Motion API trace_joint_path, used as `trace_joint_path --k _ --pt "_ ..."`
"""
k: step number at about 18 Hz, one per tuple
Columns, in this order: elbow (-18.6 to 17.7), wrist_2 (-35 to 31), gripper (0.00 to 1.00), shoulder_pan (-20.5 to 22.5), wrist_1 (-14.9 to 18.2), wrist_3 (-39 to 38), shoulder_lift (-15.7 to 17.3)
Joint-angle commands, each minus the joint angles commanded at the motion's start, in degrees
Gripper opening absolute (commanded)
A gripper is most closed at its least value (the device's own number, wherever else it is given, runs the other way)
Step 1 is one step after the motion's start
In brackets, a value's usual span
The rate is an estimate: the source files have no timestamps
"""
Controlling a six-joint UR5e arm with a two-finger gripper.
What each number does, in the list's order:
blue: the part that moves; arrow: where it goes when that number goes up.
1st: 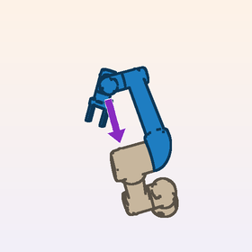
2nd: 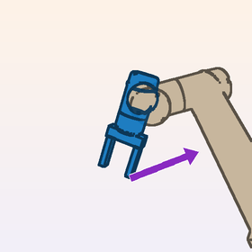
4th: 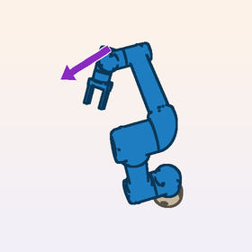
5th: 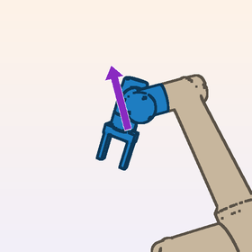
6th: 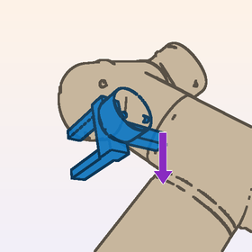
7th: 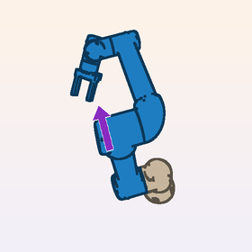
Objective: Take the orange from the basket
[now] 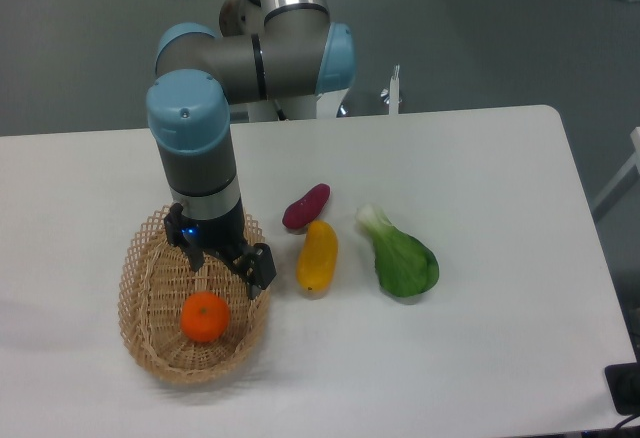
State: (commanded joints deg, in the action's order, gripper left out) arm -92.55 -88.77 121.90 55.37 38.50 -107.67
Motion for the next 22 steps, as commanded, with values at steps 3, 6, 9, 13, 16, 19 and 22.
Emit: trace_joint_path --k 3,6,9,13,16,19,22 --pt "0.1 0.2 1.00 0.1 0.1 -0.1 0.1" --pt "0.0 0.7 1.00 0.0 0.1 -3.2 0.1" --pt "-0.1 0.7 1.00 -0.2 0.2 -4.4 0.0" --pt "-0.4 0.5 1.00 -0.8 0.5 -7.9 -0.8" --pt "-0.9 0.6 1.00 -1.8 0.0 -11.6 -3.3" --pt "-0.8 1.1 1.00 -2.7 -0.5 -14.0 -5.4" --pt "-0.4 1.1 1.00 -3.8 -1.1 -18.4 -6.9"
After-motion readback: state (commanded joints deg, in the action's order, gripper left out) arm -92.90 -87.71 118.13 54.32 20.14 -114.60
